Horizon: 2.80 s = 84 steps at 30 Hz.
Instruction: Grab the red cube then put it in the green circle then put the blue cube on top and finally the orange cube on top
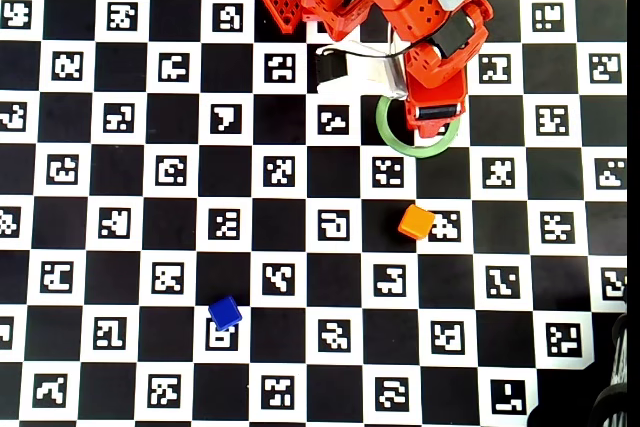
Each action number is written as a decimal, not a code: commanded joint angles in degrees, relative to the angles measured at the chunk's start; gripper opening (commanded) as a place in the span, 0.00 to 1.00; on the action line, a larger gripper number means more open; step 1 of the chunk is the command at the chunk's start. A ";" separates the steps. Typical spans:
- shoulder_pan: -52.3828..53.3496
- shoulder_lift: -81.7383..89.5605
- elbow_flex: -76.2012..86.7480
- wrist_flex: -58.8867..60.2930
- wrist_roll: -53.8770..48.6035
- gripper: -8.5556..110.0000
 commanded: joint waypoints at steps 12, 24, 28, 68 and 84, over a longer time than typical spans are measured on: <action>1.05 0.09 -0.09 0.62 1.76 0.16; 1.05 0.44 -0.97 3.34 5.01 0.32; 0.88 0.44 -1.58 4.31 5.54 0.36; 5.10 8.26 -17.14 24.61 -4.13 0.42; 22.59 8.00 -32.52 39.90 -20.65 0.42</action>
